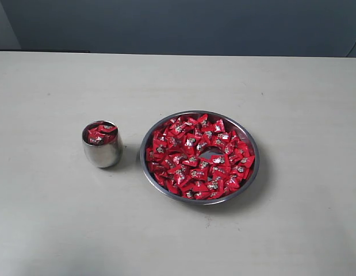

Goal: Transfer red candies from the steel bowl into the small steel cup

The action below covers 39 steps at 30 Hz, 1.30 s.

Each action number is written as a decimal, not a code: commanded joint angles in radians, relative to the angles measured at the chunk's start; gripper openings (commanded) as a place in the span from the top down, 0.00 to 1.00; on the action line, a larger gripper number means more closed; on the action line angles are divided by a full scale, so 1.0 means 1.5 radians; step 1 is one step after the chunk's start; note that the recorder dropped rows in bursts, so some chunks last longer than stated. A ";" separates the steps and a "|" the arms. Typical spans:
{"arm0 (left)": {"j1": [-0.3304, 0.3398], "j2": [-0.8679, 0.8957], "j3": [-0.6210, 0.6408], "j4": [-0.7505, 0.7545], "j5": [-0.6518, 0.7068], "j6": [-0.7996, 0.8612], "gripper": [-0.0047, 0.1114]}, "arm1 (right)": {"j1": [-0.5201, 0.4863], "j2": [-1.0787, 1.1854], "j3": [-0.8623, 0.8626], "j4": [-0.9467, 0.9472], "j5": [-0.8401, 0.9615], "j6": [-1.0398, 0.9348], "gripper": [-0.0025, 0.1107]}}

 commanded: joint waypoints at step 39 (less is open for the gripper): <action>0.000 -0.003 0.003 -0.002 -0.001 -0.001 0.96 | -0.003 -0.002 0.003 -0.191 0.033 0.224 0.98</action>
